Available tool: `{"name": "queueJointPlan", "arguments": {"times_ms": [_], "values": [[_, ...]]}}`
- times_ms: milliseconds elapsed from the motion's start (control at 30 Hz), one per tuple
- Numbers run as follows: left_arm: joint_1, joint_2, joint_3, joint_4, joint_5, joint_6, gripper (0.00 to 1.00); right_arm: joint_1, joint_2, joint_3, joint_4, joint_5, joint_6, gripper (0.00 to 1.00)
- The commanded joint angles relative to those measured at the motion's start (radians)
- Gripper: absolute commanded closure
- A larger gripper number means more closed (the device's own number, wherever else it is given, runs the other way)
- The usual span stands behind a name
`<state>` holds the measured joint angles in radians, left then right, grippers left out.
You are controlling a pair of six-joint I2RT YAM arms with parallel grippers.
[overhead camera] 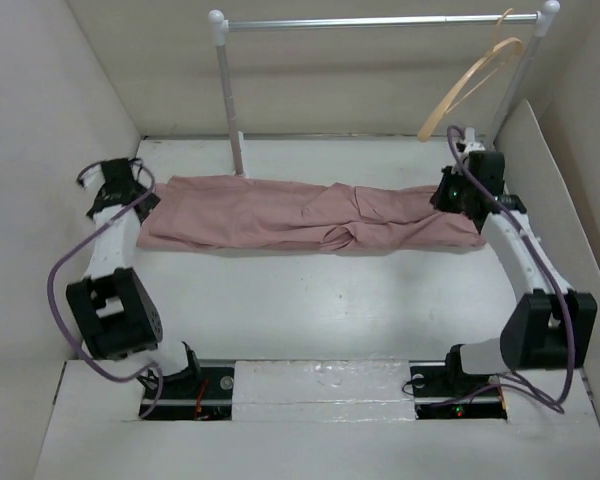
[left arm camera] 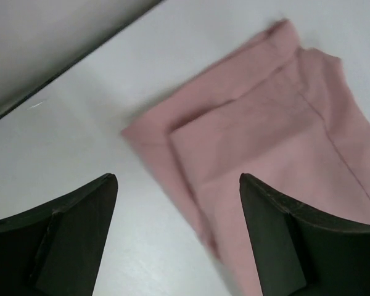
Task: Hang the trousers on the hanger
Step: Fold the trousers at the center of the board.
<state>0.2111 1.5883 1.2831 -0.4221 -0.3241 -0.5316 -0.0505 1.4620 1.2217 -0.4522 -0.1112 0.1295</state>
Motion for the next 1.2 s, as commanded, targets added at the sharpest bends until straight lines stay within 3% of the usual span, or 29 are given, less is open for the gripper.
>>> {"name": "queueJointPlan", "arguments": {"times_ms": [0,67,133,167,200,233,300,400,533,633,700,800,933,1000,1033,1067,1100,1133,1167], "values": [[0.152,-0.143,-0.221,0.135,0.232,-0.091,0.23,0.078,-0.116,-0.207,0.202,-0.186,0.097,1.0],[0.183,-0.148,-0.275,0.151,0.276,-0.093,0.23,0.125,-0.147,-0.303,0.204,-0.205,0.087,1.0],[0.183,-0.12,-0.275,0.144,0.299,-0.096,0.22,0.182,-0.169,-0.33,0.147,-0.203,0.038,0.77],[0.183,-0.111,-0.278,0.155,0.309,-0.099,0.21,0.182,-0.175,-0.358,0.132,-0.205,0.026,0.65],[0.183,-0.099,-0.29,0.179,0.351,-0.105,0.19,0.184,-0.195,-0.391,0.101,-0.202,0.006,0.29],[0.183,-0.099,-0.291,0.18,0.352,-0.105,0.18,0.184,-0.207,-0.392,0.101,-0.202,0.005,0.29],[0.183,-0.087,-0.32,0.221,0.384,-0.12,0.14,0.146,-0.226,-0.467,0.125,-0.217,0.022,0.07],[0.183,-0.082,-0.369,0.308,0.463,-0.134,0.07,-0.023,-0.198,-0.547,0.199,-0.394,0.067,0.0],[0.183,-0.039,-0.393,0.376,0.505,-0.145,0.07,-0.141,-0.132,-0.557,0.263,-0.441,0.12,0.0],[0.183,0.03,-0.367,0.364,0.496,-0.154,0.13,-0.231,-0.117,-0.539,0.294,-0.421,0.176,0.0],[0.183,0.076,-0.346,0.35,0.473,-0.175,0.24,-0.287,-0.105,-0.542,0.331,-0.352,0.218,0.0],[0.183,0.107,-0.338,0.348,0.439,-0.183,0.32,-0.342,-0.039,-0.544,0.417,-0.344,0.283,0.0],[0.183,0.121,-0.324,0.344,0.396,-0.18,0.47,-0.377,0.13,-0.507,0.514,-0.302,0.361,0.01],[0.183,0.131,-0.317,0.344,0.385,-0.176,0.61,-0.377,0.181,-0.473,0.541,-0.28,0.402,0.04],[0.183,0.139,-0.309,0.338,0.373,-0.174,0.68,-0.367,0.228,-0.462,0.552,-0.292,0.416,0.07],[0.183,0.15,-0.291,0.324,0.369,-0.173,0.86,-0.356,0.247,-0.446,0.57,-0.307,0.424,0.12],[0.183,0.166,-0.277,0.31,0.362,-0.171,0.96,-0.356,0.261,-0.433,0.601,-0.314,0.438,0.25],[0.183,0.174,-0.266,0.299,0.347,-0.169,1.0,-0.345,0.267,-0.426,0.604,-0.306,0.44,0.45],[0.183,0.185,-0.239,0.272,0.335,-0.166,1.0,-0.345,0.271,-0.416,0.595,-0.301,0.435,0.72]]}}
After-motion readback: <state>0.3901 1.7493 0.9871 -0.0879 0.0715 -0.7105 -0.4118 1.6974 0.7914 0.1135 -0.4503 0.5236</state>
